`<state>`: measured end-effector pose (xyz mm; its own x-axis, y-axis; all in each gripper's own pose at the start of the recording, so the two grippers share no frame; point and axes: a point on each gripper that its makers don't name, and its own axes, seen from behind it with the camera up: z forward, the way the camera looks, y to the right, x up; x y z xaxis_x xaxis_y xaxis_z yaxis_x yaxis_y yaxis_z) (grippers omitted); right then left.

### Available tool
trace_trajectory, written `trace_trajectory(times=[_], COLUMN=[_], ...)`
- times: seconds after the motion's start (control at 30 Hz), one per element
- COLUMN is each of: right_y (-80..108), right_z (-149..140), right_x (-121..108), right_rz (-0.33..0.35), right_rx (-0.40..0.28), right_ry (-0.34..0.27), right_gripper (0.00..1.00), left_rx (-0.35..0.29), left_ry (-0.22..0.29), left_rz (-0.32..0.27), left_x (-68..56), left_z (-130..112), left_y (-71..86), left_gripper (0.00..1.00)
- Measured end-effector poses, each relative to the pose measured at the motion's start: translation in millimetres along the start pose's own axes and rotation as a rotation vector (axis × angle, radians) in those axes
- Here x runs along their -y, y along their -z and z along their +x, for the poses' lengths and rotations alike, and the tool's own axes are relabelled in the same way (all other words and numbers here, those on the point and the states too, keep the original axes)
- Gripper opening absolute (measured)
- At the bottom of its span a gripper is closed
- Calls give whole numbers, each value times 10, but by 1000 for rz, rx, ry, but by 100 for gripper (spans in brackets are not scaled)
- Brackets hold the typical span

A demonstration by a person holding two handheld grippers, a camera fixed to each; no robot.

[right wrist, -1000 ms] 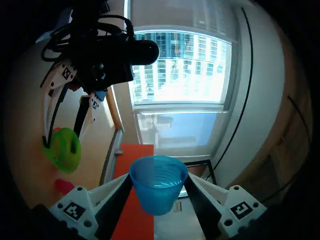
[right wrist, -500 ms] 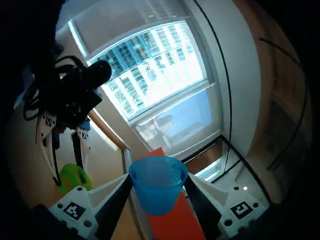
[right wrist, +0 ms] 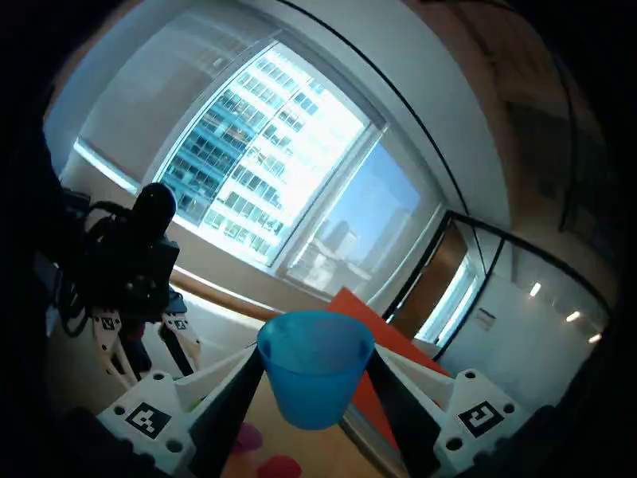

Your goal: Pour water

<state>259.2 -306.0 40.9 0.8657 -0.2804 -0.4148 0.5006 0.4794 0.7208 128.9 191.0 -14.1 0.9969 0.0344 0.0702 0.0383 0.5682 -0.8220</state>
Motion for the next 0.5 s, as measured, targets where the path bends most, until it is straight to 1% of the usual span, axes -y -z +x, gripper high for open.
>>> trace_trajectory(times=[0.2,0.3,0.5], right_y=[-12,-16,-20], right_z=[27,45,40], right_x=[109,122,173], right_rz=[50,62,84], right_rx=[0,-10,-5], right_ry=[-231,-307,-402], right_gripper=[89,89,89], left_rx=[-5,-4,-1], left_ry=[-2,-4,-7], left_rz=[-4,-5,-1], left_x=[-25,-28,-7], left_z=[25,32,21], left_y=[-2,-4,-6], left_gripper=[86,86,86])
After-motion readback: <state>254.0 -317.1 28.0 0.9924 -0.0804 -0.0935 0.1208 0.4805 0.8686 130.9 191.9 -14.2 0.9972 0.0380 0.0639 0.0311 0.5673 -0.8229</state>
